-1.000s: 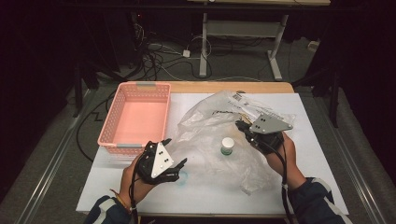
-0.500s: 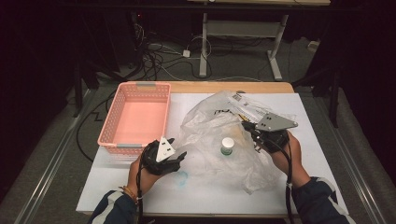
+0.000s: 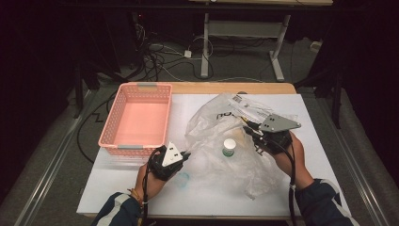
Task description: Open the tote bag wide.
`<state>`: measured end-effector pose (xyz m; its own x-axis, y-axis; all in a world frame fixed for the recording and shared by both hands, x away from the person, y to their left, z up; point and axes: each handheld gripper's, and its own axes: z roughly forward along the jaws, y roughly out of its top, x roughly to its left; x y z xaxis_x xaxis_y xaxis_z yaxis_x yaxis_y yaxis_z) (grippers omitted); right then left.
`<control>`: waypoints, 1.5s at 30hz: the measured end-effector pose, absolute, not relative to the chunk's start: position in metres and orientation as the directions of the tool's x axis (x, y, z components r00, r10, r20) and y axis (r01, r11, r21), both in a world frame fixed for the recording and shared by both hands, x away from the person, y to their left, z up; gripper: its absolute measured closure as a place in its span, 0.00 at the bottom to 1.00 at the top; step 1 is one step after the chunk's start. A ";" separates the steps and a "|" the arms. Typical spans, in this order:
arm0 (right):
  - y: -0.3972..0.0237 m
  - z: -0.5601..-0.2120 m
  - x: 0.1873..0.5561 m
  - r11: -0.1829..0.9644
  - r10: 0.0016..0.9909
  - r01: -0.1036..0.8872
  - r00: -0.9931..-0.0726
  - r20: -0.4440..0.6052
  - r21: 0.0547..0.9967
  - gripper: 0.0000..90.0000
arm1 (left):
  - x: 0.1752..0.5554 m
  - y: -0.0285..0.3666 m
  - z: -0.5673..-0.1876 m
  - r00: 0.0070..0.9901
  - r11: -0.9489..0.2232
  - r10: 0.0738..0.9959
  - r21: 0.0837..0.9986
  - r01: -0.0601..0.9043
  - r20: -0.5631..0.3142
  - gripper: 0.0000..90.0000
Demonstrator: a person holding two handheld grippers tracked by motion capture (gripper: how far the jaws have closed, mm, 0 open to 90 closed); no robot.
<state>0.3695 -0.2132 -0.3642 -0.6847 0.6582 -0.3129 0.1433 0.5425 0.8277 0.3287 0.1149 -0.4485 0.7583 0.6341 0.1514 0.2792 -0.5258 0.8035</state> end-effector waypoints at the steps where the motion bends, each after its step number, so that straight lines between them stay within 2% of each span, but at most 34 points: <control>1: -0.213 -0.363 0.368 0.540 0.658 0.142 -0.685 -0.312 0.829 0.81 | 0.329 0.115 -0.449 0.759 -0.526 0.634 0.803 0.280 0.150 0.95; 7: -0.213 -0.359 0.362 0.526 0.662 0.124 -0.680 -0.314 0.842 0.72 | 0.330 0.115 -0.451 0.749 -0.532 0.643 0.795 0.290 0.157 0.95; 12: -0.215 -0.355 0.358 0.507 0.682 0.119 -0.661 -0.313 0.854 0.60 | 0.332 0.116 -0.451 0.741 -0.529 0.653 0.794 0.298 0.157 0.96; 21: -0.234 -0.350 0.327 0.472 0.655 0.114 -0.709 -0.262 0.874 0.52 | 0.331 0.114 -0.452 0.745 -0.539 0.646 0.789 0.294 0.164 0.96; 32: -0.248 -0.368 0.267 0.484 0.543 0.081 -0.809 -0.227 0.871 0.33 | 0.331 0.112 -0.452 0.749 -0.547 0.641 0.784 0.294 0.167 0.96; 38: -0.250 -0.395 0.257 0.557 0.515 0.115 -0.825 -0.233 0.823 0.25 | 0.330 0.111 -0.452 0.750 -0.547 0.641 0.784 0.294 0.166 0.96; 42: -0.251 -0.416 0.260 0.633 0.503 0.145 -0.824 -0.261 0.760 0.22 | 0.331 0.110 -0.452 0.749 -0.545 0.642 0.785 0.295 0.164 0.96; 45: -0.252 -0.424 0.265 0.652 0.501 0.162 -0.825 -0.261 0.741 0.29 | 0.331 0.110 -0.451 0.749 -0.544 0.643 0.785 0.296 0.164 0.96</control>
<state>0.2646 -0.2520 -0.4242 -0.8250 0.5012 -0.2612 0.1617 0.6522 0.7406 0.3315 0.1100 -0.4514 0.7485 0.6426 0.1638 0.2956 -0.5444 0.7850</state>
